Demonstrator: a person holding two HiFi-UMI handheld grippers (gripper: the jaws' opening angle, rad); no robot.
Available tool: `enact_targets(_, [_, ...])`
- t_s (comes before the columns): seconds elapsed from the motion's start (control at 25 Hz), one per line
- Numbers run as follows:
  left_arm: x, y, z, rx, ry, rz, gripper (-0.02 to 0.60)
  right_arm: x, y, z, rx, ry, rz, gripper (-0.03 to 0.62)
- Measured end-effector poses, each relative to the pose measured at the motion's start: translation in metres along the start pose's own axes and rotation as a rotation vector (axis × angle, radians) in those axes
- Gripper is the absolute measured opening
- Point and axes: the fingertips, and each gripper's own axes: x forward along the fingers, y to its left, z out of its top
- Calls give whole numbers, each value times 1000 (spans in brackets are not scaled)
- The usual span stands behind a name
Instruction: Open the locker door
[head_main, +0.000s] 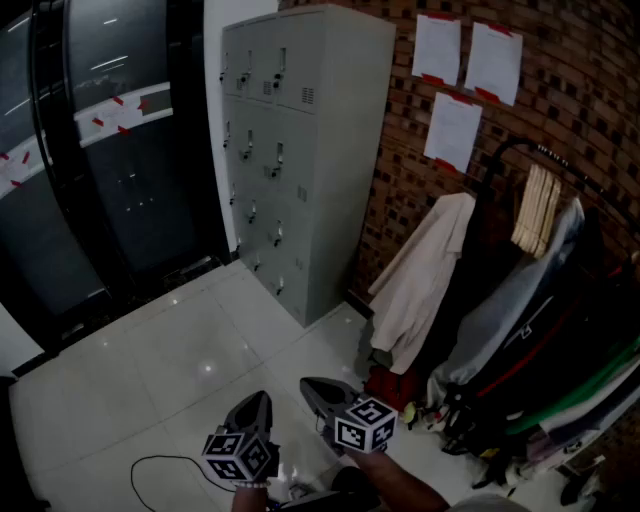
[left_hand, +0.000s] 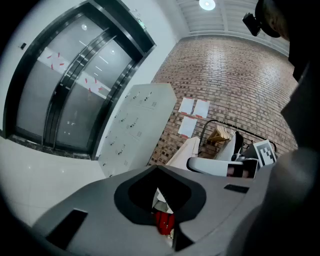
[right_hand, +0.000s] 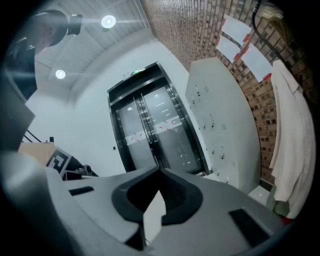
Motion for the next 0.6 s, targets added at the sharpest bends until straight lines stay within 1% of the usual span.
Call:
enact_targets(0.12, [2,4,0,-8,-1,-6,-11,7,5,-10,-3,29,11,8])
enact_targets(0.28, [10,7,6,-16,-2,-25,-11,17,3,-12,-6,43,10,8])
enact_targets(0.44, [25,20,6,-23,-5,-15,-11,33,-14,-13,4,52,6,8])
enact_targets(0.6, [44,38,17,-1,0,1,-11,64,-30,-7,20,38,25,8])
